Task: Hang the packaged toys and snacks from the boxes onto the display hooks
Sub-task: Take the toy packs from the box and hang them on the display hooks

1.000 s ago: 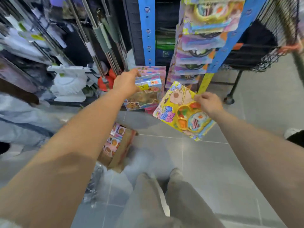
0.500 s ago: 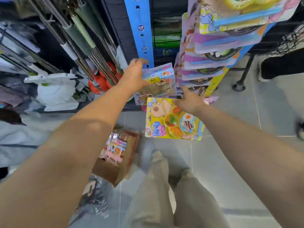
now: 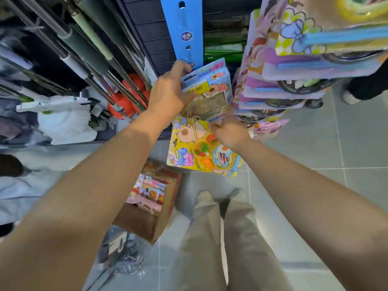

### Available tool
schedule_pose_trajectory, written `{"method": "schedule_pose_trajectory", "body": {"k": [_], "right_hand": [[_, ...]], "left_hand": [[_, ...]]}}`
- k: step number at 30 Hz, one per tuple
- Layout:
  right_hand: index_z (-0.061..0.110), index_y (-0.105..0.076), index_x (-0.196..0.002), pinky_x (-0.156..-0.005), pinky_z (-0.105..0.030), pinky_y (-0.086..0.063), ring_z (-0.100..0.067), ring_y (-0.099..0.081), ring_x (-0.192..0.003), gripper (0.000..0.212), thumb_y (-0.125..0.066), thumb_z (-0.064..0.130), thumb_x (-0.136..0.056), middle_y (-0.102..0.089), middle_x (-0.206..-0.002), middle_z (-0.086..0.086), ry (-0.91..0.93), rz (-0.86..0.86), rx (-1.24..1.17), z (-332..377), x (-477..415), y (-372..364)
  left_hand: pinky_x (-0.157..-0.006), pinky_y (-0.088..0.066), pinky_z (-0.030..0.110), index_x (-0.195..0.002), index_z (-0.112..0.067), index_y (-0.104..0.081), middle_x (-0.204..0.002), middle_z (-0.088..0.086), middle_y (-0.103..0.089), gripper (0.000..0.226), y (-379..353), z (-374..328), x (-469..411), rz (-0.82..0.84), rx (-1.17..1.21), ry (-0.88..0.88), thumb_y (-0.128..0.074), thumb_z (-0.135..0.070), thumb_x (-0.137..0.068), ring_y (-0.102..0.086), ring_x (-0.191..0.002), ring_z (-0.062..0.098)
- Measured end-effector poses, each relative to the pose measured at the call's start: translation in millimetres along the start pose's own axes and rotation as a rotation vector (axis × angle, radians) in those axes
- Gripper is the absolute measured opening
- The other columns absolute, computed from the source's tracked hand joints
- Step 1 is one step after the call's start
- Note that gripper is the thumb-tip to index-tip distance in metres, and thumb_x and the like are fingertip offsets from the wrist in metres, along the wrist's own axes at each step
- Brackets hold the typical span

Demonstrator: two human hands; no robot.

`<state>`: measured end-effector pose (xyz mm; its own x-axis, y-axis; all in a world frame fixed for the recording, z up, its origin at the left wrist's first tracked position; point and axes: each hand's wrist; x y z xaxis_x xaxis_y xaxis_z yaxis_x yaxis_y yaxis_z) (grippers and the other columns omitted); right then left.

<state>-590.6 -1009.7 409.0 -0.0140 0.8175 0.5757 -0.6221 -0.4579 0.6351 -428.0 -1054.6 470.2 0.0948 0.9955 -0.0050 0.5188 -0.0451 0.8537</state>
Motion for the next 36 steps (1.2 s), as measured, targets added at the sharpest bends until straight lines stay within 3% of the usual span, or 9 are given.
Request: {"method": "schedule_pose_trajectory", "body": {"k": [3,6,11,16,22,25,28,30,36], "right_hand": [[0.009,-0.032,-0.134,-0.087,-0.038,-0.049,-0.033,-0.062,-0.101,0.056,-0.049,0.042,-0.092,-0.065,-0.103,-0.015,-0.033,-0.015,-0.011,1.2,-4.5,-8.8],[0.007,-0.035,-0.136,-0.09,-0.028,-0.044,-0.025,-0.058,-0.109,0.057,-0.052,0.039,-0.092,-0.061,-0.11,-0.01,-0.114,0.076,-0.098,0.1,-11.4,-11.0],[0.003,-0.051,-0.121,-0.067,-0.022,-0.04,-0.013,-0.048,-0.094,0.041,-0.062,0.027,-0.09,-0.055,-0.111,0.002,-0.148,0.252,-0.3,-10.1,-27.8,-12.1],[0.018,-0.05,-0.099,-0.053,-0.018,-0.044,-0.012,-0.054,-0.07,0.018,-0.064,0.021,-0.089,-0.06,-0.085,0.002,-0.214,0.345,-0.556,-23.1,-41.0,-21.5],[0.016,-0.038,-0.14,-0.088,-0.043,-0.055,-0.027,-0.068,-0.094,0.1,-0.082,0.045,-0.055,-0.067,-0.112,-0.007,-0.261,0.42,-0.699,-22.9,-55.3,-40.6],[0.02,-0.028,-0.145,-0.085,-0.042,-0.055,-0.027,-0.066,-0.096,0.079,-0.072,0.028,-0.08,-0.064,-0.117,-0.011,-0.295,0.41,-0.822,-24.2,-57.0,-47.3],[0.015,-0.035,-0.138,-0.068,-0.032,-0.054,-0.024,-0.066,-0.082,0.062,-0.067,0.019,-0.085,-0.067,-0.109,-0.012,-0.317,0.448,-0.977,-28.6,-61.3,-56.0],[0.019,-0.035,-0.13,-0.07,-0.033,-0.054,-0.023,-0.064,-0.078,0.052,-0.064,0.016,-0.087,-0.067,-0.1,-0.01,-0.306,0.459,-1.013,-28.5,-59.9,-57.2],[0.022,-0.036,-0.134,-0.069,-0.032,-0.052,-0.021,-0.063,-0.078,0.054,-0.063,0.017,-0.088,-0.064,-0.108,-0.012,-0.286,0.469,-0.984,-42.0,-64.8,-59.5]], "left_hand": [[-0.068,-0.036,0.031,-0.118,-0.007,-0.049,-0.1,0.015,-0.064,0.051,2.0,2.4,-2.7,-0.029,-0.086,-0.078,-0.072,-0.026,-0.077,-0.06,-0.092,0.033],[-0.07,-0.032,0.03,-0.12,-0.004,-0.049,-0.087,0.012,-0.061,0.059,-1.4,2.4,0.3,-0.057,-0.147,-0.129,-0.072,-0.037,-0.076,-0.059,-0.087,0.034],[-0.088,-0.044,0.039,-0.12,-0.002,-0.046,-0.119,0.008,-0.062,0.063,-10.7,2.1,-0.3,-0.062,-0.027,-0.108,-0.074,-0.035,-0.075,-0.061,-0.103,0.031],[-0.081,-0.046,0.039,-0.113,-0.006,-0.057,-0.102,0.011,-0.07,0.05,-14.8,12.6,-1.7,-0.15,-0.085,-0.236,-0.07,-0.037,-0.076,-0.066,-0.087,0.031],[-0.084,-0.045,0.039,-0.111,-0.006,-0.062,-0.106,0.011,-0.069,0.047,-21.1,18.3,-8.8,-0.163,-0.088,-0.236,-0.07,-0.036,-0.075,-0.066,-0.095,0.029],[-0.083,-0.042,0.035,-0.11,-0.009,-0.064,-0.102,0.009,-0.07,0.045,-24.7,21.9,-10.6,-0.206,-0.106,-0.226,-0.066,-0.038,-0.075,-0.066,-0.092,0.027],[-0.08,-0.036,0.033,-0.109,-0.009,-0.066,-0.096,0.01,-0.07,0.041,-31.7,23.1,-9.8,-0.261,-0.159,-0.237,-0.069,-0.031,-0.075,-0.063,-0.087,0.029],[-0.078,-0.038,0.033,-0.111,-0.008,-0.065,-0.097,0.01,-0.068,0.04,-37.8,24.3,-9.1,-0.269,-0.169,-0.241,-0.067,-0.029,-0.078,-0.057,-0.091,0.028],[-0.073,-0.047,0.035,-0.116,-0.008,-0.058,-0.097,0.016,-0.064,0.037,-55.5,37.4,-3.2,-0.407,-0.233,-0.358,-0.061,-0.032,-0.088,-0.046,-0.091,0.021]]}}
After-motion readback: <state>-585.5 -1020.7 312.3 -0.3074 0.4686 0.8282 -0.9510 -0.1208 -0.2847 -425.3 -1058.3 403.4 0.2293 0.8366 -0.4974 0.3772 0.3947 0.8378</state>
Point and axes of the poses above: each hand's wrist, its own x-axis away from the middle knuckle, its own y-axis out of the back of the hand, z = x × y
